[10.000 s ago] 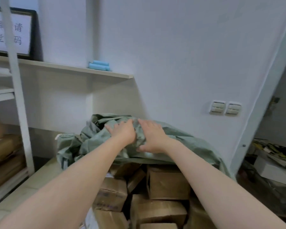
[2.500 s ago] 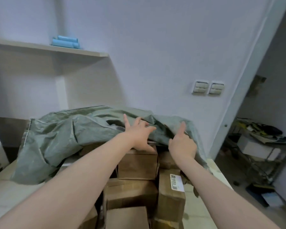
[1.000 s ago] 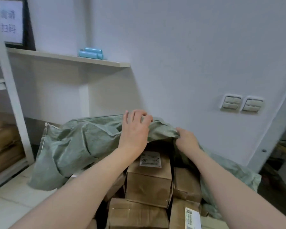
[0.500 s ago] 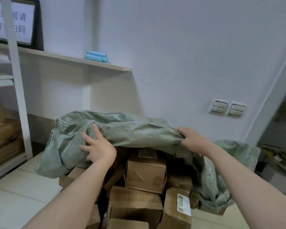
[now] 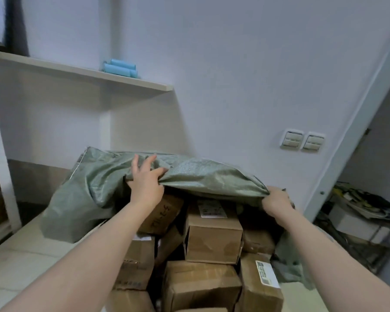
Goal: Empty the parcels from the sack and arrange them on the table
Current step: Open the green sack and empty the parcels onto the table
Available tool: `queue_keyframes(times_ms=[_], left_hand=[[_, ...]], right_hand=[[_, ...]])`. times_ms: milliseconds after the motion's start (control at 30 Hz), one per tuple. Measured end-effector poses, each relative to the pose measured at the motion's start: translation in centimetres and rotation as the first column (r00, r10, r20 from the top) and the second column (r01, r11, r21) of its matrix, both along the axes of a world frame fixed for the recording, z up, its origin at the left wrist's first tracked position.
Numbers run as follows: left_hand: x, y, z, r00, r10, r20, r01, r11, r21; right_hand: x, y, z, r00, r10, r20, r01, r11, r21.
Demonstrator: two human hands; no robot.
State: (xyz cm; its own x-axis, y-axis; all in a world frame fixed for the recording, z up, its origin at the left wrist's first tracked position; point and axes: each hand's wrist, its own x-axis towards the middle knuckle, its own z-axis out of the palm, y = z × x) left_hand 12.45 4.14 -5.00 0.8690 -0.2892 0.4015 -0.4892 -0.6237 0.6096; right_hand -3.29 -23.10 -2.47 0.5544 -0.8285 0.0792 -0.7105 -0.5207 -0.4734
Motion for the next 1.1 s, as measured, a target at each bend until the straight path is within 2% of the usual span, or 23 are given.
queue_keyframes(times_ms=[100, 367, 500, 633, 733, 800, 867, 900, 1000, 1100], left_hand=[[0.4, 0.5, 1.9, 0.994, -0.024, 0.103, 0.022, 1.000, 0.015], [-4.4, 3.9, 7.0, 0.940, 0.018, 0.340, 0.011, 0.996, -0.084], [-9.9, 6.2, 8.1, 0.924, 0.063, 0.378, -0.015, 0.991, -0.130], [-15.6, 8.0, 7.1, 0.929, 0.092, 0.357, -0.070, 0.995, -0.075], [-19.2, 8.8, 6.6, 0.973, 0.047, 0.228, -0.054, 0.998, 0.026], [-21.0, 9.3, 6.6, 0.998, 0.016, 0.054, -0.030, 0.960, 0.277], [-22.7, 10.0, 6.8, 0.997, -0.005, -0.079, 0.049, 0.817, 0.574], [-23.6, 10.4, 6.8, 0.990, -0.029, -0.137, 0.113, 0.737, 0.667], [-25.5, 11.5, 6.6, 0.946, -0.079, -0.313, 0.298, 0.589, 0.751], [-24.8, 12.1, 6.4, 0.922, -0.043, -0.385, 0.341, 0.561, 0.754]], right_hand=[[-0.7, -0.1, 0.3, 0.989, 0.046, 0.143, -0.025, 0.990, -0.141], [-6.0, 2.9, 5.6, 0.930, 0.197, 0.311, -0.114, 0.958, -0.265], [-10.5, 4.0, 6.6, 0.917, 0.288, 0.277, -0.187, 0.922, -0.339], [-16.7, 5.4, 6.5, 0.899, 0.382, 0.214, -0.312, 0.901, -0.301], [-21.7, 6.7, 6.2, 0.891, 0.450, 0.051, -0.434, 0.881, -0.190], [-24.4, 7.8, 6.3, 0.854, 0.501, -0.138, -0.517, 0.845, -0.135], [-26.4, 8.8, 6.8, 0.797, 0.524, -0.300, -0.568, 0.820, -0.076], [-27.1, 9.4, 6.9, 0.768, 0.531, -0.359, -0.580, 0.814, -0.037], [-27.8, 10.2, 6.8, 0.684, 0.526, -0.506, -0.598, 0.801, 0.024], [-26.4, 9.8, 6.2, 0.712, 0.472, -0.520, -0.554, 0.832, -0.003]])
